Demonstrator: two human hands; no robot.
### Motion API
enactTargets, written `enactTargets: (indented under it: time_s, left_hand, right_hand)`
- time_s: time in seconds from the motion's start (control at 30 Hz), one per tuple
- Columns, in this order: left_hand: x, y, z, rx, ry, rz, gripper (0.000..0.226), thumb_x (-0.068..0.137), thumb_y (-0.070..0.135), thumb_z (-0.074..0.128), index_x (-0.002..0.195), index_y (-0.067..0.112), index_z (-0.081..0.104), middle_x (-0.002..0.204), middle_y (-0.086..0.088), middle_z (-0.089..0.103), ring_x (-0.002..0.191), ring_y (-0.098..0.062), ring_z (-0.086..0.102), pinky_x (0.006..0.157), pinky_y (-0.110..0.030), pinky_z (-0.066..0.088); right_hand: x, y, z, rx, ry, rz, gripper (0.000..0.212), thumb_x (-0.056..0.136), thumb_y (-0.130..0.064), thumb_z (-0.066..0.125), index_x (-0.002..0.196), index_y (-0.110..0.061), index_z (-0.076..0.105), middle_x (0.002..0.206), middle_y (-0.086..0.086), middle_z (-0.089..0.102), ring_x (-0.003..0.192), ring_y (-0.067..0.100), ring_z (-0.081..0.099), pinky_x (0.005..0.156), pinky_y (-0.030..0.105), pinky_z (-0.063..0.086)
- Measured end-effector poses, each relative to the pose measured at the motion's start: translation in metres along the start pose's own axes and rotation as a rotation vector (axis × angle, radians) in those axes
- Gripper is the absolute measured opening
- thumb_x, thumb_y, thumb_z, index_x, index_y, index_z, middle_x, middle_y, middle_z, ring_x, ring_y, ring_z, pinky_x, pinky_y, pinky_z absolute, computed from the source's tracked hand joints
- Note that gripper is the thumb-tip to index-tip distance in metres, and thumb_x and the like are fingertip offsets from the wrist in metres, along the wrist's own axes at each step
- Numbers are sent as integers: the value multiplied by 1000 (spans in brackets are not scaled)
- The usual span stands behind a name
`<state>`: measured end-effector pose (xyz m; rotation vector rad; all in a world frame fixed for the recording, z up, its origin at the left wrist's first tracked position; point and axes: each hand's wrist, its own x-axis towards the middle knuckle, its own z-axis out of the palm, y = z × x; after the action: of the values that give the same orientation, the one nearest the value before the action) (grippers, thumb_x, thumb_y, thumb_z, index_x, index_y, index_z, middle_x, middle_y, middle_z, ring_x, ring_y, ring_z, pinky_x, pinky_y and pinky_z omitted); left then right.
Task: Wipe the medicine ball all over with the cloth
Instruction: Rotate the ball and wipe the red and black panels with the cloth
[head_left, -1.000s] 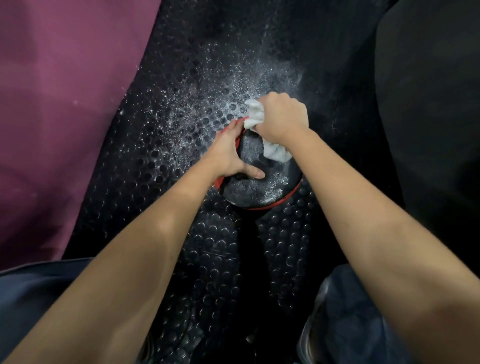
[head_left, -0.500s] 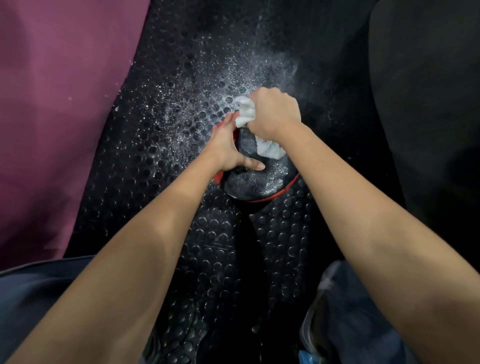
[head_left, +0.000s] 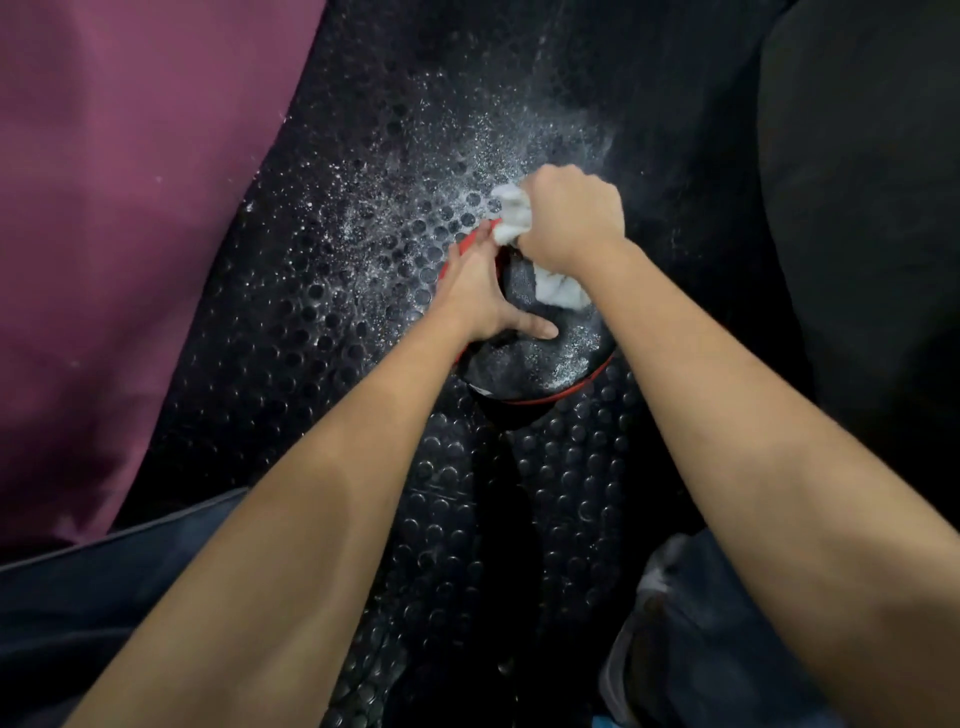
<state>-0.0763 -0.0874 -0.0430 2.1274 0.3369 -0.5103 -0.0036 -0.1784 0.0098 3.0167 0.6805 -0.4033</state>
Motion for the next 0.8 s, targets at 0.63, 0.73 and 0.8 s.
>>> enactTargets:
  time_s: [0.63,0.73,0.8]
  left_hand:
    - [4,-6,4,12,-11,47,138,47,44,93,156,24,11,163,2,6,150,-29,4,120,-53,13]
    - [2,-7,3,34,-26,60,138,49,46,92,156,22,9,163,3,6,150,-29,3,120,-52,10]
    - [0,-5,3,47,-27,42,137,52,43,92,156,21,6,163,5,0,150,-28,-3,121,-48,6]
  right_hand:
    - [-17,24,11,206,6,72,15,82,-19,60,97,-18,59,98,6,64,94,31,61,69,30,38]
    - [-19,37,9,280,17,164,8,81,-24,61,87,-20,56,94,6,62,93,32,61,69,30,37]
    - [-17,45,8,306,15,225,14,81,-27,63,82,-19,52,93,7,61,93,33,60,69,30,37]
